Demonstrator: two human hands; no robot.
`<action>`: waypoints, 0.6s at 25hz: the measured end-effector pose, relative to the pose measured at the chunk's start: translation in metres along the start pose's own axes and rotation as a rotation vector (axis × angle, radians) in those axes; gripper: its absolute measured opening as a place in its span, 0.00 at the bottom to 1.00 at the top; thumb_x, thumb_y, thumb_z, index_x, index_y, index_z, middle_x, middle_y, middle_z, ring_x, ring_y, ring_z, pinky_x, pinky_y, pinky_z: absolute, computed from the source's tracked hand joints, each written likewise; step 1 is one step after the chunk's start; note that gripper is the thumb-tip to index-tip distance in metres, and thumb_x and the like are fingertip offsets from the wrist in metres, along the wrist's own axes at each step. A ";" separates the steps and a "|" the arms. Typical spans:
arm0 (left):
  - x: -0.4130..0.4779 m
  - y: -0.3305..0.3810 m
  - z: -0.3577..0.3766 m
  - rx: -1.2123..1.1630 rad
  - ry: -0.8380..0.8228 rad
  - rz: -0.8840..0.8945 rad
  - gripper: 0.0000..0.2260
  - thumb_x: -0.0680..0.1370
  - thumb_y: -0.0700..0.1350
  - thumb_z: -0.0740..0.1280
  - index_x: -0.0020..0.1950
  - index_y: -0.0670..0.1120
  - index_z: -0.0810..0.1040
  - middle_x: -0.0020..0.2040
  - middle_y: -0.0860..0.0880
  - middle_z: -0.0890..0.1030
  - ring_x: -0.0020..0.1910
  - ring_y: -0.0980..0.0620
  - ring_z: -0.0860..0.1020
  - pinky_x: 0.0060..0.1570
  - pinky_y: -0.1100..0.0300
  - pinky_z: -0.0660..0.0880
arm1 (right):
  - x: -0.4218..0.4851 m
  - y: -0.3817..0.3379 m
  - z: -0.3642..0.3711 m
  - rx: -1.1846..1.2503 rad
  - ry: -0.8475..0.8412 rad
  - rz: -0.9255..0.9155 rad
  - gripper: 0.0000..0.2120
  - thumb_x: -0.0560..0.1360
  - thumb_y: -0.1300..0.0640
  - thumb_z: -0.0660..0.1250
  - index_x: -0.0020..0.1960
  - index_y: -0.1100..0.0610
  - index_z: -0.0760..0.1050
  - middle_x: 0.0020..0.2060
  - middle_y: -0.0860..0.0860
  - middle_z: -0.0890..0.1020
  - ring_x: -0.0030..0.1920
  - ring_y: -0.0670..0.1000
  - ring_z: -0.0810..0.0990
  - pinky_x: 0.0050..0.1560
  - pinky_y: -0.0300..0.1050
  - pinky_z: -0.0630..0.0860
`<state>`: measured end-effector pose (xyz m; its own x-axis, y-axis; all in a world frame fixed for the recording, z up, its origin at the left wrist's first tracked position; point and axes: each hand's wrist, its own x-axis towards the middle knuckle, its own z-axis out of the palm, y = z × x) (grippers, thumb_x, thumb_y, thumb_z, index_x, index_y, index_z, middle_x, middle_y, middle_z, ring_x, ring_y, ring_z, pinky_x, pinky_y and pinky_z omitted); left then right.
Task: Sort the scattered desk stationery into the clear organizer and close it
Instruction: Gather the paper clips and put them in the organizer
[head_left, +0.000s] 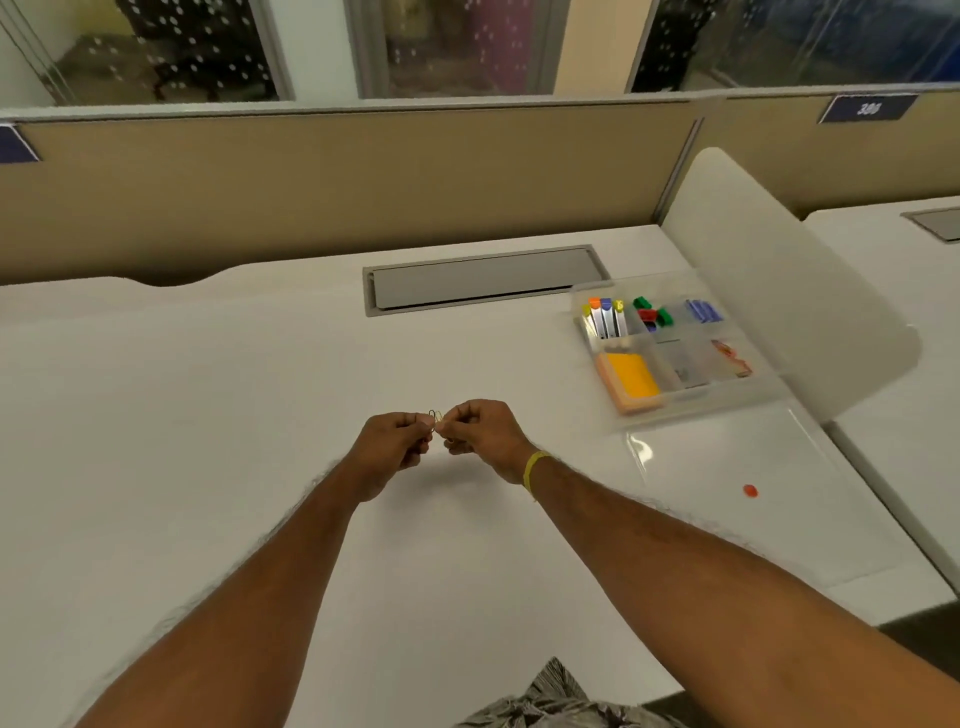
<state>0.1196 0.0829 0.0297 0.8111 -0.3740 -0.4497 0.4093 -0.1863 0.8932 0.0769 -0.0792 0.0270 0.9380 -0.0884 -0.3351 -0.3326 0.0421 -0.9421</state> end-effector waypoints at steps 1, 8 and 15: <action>0.005 0.002 0.019 -0.002 -0.018 -0.007 0.07 0.79 0.40 0.65 0.44 0.40 0.82 0.36 0.47 0.77 0.34 0.53 0.73 0.37 0.59 0.71 | -0.005 0.000 -0.019 0.016 0.023 -0.001 0.03 0.72 0.65 0.73 0.44 0.62 0.79 0.36 0.55 0.80 0.35 0.52 0.80 0.40 0.42 0.80; 0.048 0.025 0.160 0.009 -0.133 -0.029 0.11 0.80 0.41 0.64 0.52 0.33 0.80 0.36 0.46 0.76 0.34 0.53 0.72 0.36 0.61 0.72 | -0.019 0.005 -0.159 0.006 0.135 -0.014 0.10 0.74 0.64 0.70 0.55 0.65 0.80 0.38 0.54 0.82 0.37 0.51 0.81 0.42 0.43 0.80; 0.091 0.059 0.274 0.065 -0.132 0.027 0.08 0.80 0.40 0.63 0.48 0.38 0.81 0.35 0.45 0.75 0.33 0.52 0.70 0.32 0.62 0.70 | -0.020 -0.007 -0.267 -0.092 0.272 -0.024 0.07 0.76 0.62 0.67 0.50 0.66 0.80 0.36 0.56 0.80 0.34 0.50 0.79 0.34 0.40 0.78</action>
<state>0.1030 -0.2108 0.0427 0.7576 -0.4951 -0.4255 0.3569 -0.2317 0.9050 0.0347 -0.3439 0.0378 0.8891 -0.3527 -0.2916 -0.3300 -0.0526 -0.9425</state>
